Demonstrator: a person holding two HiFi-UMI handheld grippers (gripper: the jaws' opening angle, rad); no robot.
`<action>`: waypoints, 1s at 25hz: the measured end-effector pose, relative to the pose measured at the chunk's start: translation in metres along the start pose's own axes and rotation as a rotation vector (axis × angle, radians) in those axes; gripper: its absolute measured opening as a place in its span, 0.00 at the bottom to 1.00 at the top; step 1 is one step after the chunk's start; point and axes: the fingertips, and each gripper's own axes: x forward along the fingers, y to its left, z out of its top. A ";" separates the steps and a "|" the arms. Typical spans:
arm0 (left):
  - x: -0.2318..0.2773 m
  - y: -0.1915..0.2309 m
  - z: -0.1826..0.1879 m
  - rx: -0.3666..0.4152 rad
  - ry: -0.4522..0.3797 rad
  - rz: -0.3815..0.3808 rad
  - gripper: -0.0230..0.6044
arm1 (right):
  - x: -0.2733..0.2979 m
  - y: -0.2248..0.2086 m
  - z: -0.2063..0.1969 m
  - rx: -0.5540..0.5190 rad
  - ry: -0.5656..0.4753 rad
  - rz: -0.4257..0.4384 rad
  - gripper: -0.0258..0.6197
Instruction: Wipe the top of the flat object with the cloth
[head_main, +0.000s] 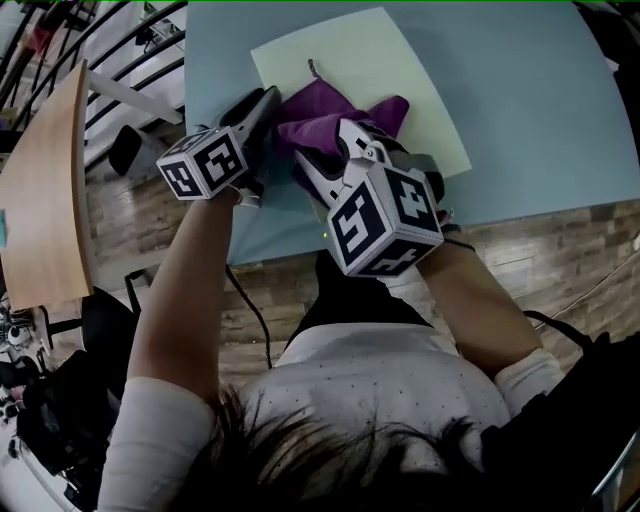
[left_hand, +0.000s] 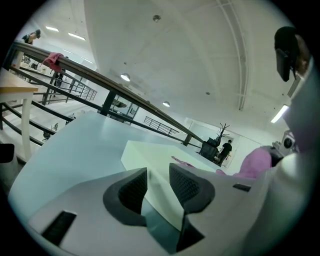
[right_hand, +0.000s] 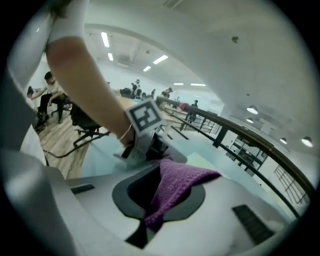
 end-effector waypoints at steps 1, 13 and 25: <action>0.000 -0.001 -0.001 0.001 0.000 -0.003 0.26 | 0.005 0.008 -0.012 -0.037 0.042 0.015 0.07; -0.001 0.002 -0.002 0.003 0.017 -0.029 0.25 | -0.009 -0.051 -0.075 0.049 0.214 -0.156 0.07; -0.002 0.001 0.000 -0.001 0.011 -0.035 0.25 | -0.062 -0.118 -0.135 0.200 0.273 -0.413 0.07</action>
